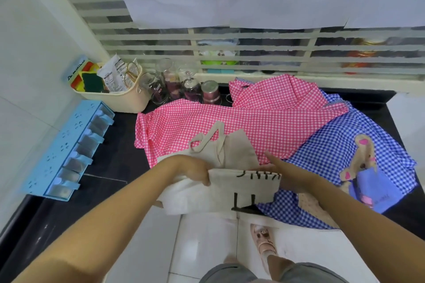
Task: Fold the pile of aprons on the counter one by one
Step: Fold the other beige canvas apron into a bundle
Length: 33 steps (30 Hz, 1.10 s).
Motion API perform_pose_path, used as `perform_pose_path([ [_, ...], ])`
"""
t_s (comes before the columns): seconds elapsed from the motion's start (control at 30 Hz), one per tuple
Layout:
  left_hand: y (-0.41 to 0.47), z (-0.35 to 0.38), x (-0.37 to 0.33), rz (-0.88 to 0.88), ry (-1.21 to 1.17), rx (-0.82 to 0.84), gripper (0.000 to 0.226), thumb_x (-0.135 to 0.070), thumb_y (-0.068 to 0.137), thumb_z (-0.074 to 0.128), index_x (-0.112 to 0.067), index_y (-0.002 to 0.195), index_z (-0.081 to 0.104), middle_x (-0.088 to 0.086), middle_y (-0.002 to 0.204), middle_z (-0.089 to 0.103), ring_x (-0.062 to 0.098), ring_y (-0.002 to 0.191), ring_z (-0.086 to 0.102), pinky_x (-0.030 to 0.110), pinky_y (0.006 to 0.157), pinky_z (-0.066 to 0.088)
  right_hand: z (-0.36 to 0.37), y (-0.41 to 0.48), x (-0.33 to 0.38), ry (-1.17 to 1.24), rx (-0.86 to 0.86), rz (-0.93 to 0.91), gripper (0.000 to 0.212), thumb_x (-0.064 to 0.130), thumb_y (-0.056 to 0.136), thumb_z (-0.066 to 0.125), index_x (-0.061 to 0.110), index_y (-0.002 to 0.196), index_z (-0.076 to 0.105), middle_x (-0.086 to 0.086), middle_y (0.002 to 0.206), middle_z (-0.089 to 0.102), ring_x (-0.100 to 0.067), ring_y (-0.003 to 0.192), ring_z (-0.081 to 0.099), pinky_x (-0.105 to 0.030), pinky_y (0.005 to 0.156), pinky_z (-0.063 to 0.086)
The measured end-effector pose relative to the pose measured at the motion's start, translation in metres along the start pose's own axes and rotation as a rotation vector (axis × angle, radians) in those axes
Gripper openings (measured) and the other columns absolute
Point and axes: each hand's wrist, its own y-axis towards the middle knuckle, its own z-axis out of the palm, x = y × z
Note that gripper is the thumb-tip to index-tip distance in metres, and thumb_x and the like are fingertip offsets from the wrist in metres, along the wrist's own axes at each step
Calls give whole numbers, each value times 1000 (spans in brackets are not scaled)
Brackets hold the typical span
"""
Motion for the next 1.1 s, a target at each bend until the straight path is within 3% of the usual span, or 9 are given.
perform_pose_path([
  [0.27, 41, -26, 24, 50, -186, -44, 83, 1, 84, 57, -28, 152, 19, -2, 157, 22, 20, 143, 20, 34, 115, 18, -9, 19, 7, -386, -79, -61, 42, 34, 90, 61, 21, 129, 54, 7, 126, 61, -8, 111, 60, -24, 95, 50],
  [0.4, 45, -30, 26, 175, -836, 136, 51, -14, 92, 61, -19, 140, 44, -4, 136, 53, 14, 121, 52, 26, 99, 44, -12, 34, 2, -544, -206, -138, 38, 25, 96, 55, 15, 132, 54, 4, 129, 59, -12, 114, 58, -12, 87, 48],
  [0.53, 76, -32, 25, -27, -1300, -181, 54, -47, 83, 67, -8, 119, 57, 6, 105, 67, 17, 103, 63, 29, 96, 49, -13, 43, 0, -552, -219, -112, 38, 23, 96, 56, 14, 132, 54, 4, 130, 58, -11, 113, 57, -16, 91, 47],
  [0.63, 94, -34, 15, -180, -1042, -536, 52, -44, 75, 76, -7, 104, 54, -1, 71, 59, 12, 62, 59, 25, 56, 45, -16, 49, 1, -511, -222, -86, 36, 17, 94, 58, 13, 130, 57, 1, 127, 60, -15, 112, 59, -23, 95, 48],
  [0.73, 105, -37, 10, -220, -574, -781, 86, -31, 82, 74, -6, 144, 21, 8, 117, 55, 29, 106, 59, 34, 80, 49, -18, 57, 8, -477, -222, -46, 37, 11, 93, 59, 8, 130, 56, -4, 128, 59, -17, 108, 58, -24, 92, 48],
  [0.8, 112, -40, 15, -221, -497, -788, 92, -30, 88, 66, -10, 152, 3, 8, 124, 55, 30, 109, 59, 35, 88, 49, -19, 62, 13, -477, -223, 3, 39, 9, 91, 60, 5, 129, 56, -8, 130, 58, -18, 106, 58, -26, 93, 48],
  [0.93, 117, -59, 23, -142, -1024, -757, 48, -34, 83, 73, -1, 115, 59, 9, 84, 65, 22, 68, 61, 27, 59, 51, -16, 73, 19, -566, -237, 29, 44, 24, 88, 66, 11, 129, 56, -5, 129, 60, -20, 111, 59, -29, 96, 48],
  [1.0, 113, -70, 13, -80, -1223, -716, 33, -37, 83, 72, -4, 84, 66, 7, 67, 61, 16, 54, 53, 22, 50, 47, -12, 78, 18, -590, -257, 15, 48, 36, 85, 68, 16, 128, 58, -2, 127, 61, -19, 110, 60, -30, 96, 49],
  [1.1, 117, -80, -3, -53, -1261, -540, 30, -37, 84, 71, -9, 79, 62, 5, 66, 59, 14, 56, 52, 24, 57, 47, -7, 83, 18, -719, -315, 10, 44, 35, 87, 66, 13, 125, 60, -4, 126, 63, -20, 110, 60, -30, 94, 49],
])
